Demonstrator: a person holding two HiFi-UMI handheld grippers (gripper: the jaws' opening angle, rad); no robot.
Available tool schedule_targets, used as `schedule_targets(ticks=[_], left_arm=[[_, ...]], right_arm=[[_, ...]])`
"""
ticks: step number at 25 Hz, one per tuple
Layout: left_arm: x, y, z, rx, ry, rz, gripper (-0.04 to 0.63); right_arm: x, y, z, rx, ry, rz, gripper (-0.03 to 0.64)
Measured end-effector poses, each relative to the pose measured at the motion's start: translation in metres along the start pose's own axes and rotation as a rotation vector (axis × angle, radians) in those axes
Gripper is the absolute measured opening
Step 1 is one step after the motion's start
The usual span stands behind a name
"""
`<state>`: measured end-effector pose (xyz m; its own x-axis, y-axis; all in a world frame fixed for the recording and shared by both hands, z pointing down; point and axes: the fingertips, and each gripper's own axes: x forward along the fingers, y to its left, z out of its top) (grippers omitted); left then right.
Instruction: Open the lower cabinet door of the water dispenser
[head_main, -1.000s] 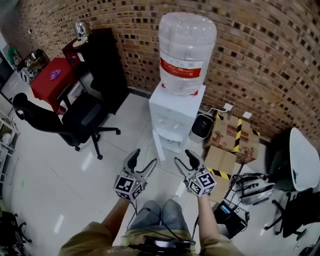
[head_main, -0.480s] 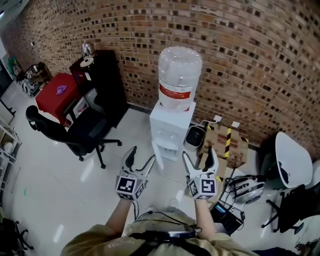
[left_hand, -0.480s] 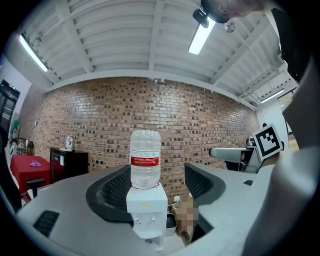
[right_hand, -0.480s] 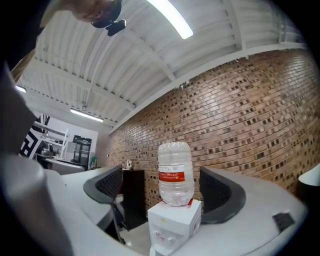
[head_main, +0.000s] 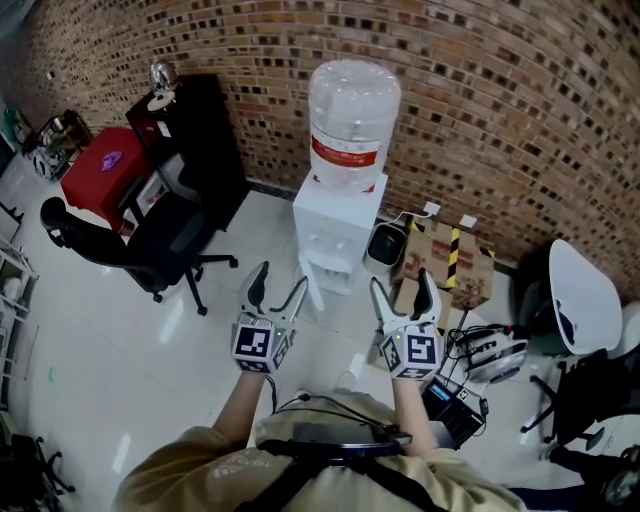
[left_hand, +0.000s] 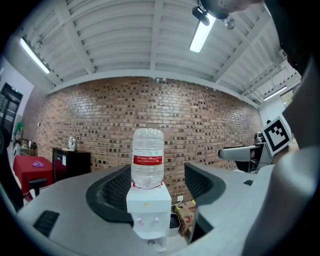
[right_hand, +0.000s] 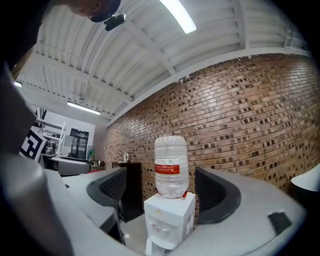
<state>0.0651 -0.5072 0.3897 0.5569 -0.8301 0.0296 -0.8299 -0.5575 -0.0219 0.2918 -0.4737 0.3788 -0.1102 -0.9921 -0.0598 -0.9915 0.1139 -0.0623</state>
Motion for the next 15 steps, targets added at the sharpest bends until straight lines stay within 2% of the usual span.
schedule_targets(ticks=[15], left_arm=[[0.021, -0.005, -0.003, 0.000, -0.008, -0.017, 0.323]], right_arm=[[0.012, -0.005, -0.007, -0.021, 0.016, 0.016, 0.451]])
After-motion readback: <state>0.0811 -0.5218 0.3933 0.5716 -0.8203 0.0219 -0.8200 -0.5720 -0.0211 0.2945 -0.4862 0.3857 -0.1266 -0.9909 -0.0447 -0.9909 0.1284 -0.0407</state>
